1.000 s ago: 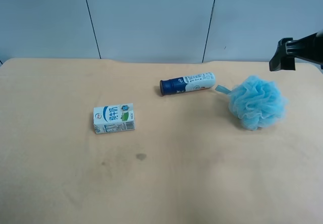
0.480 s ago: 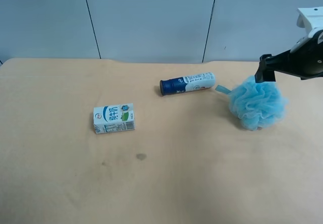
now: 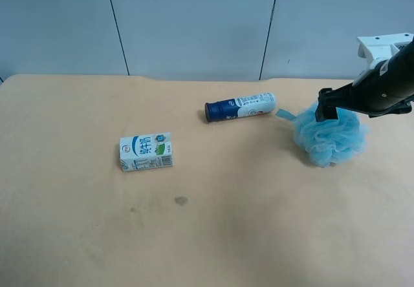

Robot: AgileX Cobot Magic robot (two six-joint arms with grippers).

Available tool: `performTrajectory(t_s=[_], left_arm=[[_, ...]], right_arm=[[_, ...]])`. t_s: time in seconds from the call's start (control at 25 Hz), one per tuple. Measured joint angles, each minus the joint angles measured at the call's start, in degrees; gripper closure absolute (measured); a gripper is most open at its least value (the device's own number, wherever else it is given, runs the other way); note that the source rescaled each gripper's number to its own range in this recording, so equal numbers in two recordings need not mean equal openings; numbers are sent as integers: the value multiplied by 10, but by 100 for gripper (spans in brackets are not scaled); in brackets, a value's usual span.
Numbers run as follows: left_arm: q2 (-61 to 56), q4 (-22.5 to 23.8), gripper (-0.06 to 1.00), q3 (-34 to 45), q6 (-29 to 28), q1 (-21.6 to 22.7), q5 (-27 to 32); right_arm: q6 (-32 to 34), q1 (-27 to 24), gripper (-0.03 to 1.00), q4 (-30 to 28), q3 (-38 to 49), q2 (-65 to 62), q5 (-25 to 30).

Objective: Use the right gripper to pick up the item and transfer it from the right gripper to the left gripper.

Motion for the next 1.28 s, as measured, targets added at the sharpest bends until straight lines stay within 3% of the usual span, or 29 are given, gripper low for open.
performTrajectory(t_s=[0.48,0.6,0.76,0.96,1.28], left_arm=[[0,0,-6,0,0,0,0],[0,0,-6,0,0,0,0],[0,0,-6,0,0,0,0],[0,0,-6,0,0,0,0],[0,0,-6,0,0,0,0]], right_arm=[[0,0,-2,0,0,48,-19],[0,0,3,0,0,48,-23],[0,0,17,0,0,48,-27],[0,0,45,0,0,48,-28],[0,0,79,-1,0,48,-28]])
